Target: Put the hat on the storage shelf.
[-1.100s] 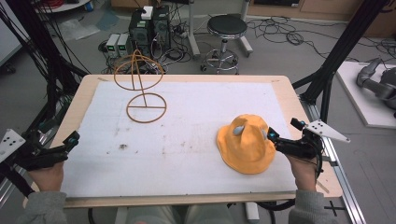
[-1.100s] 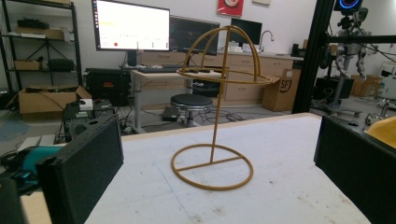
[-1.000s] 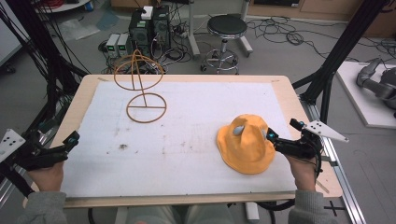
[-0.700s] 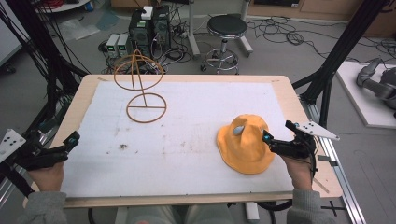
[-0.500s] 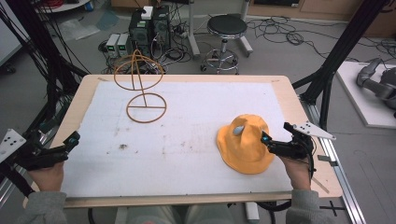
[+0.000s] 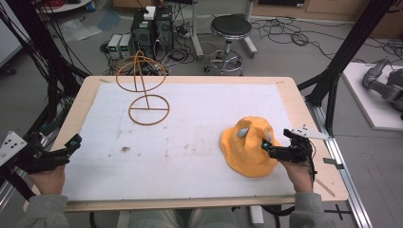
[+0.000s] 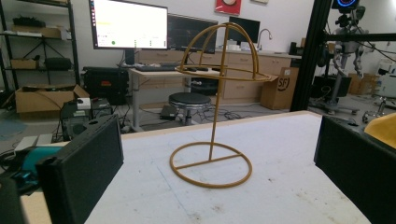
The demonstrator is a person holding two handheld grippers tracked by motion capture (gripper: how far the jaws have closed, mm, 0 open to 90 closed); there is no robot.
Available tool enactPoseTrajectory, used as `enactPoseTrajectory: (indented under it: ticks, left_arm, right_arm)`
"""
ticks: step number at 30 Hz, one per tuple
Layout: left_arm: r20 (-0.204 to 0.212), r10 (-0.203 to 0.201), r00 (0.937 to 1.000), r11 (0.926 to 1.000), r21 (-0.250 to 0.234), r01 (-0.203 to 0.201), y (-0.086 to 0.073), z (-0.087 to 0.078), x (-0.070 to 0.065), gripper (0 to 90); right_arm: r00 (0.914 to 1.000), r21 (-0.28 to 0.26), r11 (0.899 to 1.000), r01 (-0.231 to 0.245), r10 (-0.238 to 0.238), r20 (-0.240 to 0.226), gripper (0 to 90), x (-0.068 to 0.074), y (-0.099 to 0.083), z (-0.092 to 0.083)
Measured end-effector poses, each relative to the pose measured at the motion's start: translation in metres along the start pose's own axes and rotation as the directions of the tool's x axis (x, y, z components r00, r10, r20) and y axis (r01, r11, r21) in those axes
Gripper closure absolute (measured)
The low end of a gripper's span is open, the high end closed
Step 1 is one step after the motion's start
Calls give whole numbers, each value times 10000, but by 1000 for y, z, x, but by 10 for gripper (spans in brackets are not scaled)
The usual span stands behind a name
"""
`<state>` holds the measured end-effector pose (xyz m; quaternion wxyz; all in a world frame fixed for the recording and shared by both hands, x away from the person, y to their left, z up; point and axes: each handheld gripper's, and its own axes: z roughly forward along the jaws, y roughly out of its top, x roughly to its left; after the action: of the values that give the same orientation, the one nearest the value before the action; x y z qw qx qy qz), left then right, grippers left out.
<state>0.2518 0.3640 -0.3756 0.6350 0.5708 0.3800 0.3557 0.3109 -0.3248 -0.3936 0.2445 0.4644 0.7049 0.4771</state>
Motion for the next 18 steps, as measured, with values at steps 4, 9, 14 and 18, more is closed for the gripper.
enactPoseTrajectory:
  ticks: [4,9,14,18]
  left_arm:
    - [-6,-39,10000,10000,2,39,-1,0,0,17]
    - [-5,-41,10000,10000,16,41,-1,0,0,17]
    - [8,-33,10000,10000,32,33,-1,0,0,17]
    - [0,-23,10000,10000,40,23,-1,1,0,17]
  right_arm:
    - [10000,307,9995,30,-27,-88,12,0,-2,5]
    - [9999,519,9986,16,-7,-165,37,0,-4,8]
    - [9989,611,9981,99,-70,-473,72,1,-6,10]
    - [9966,757,9964,371,-313,-768,191,3,-7,12]
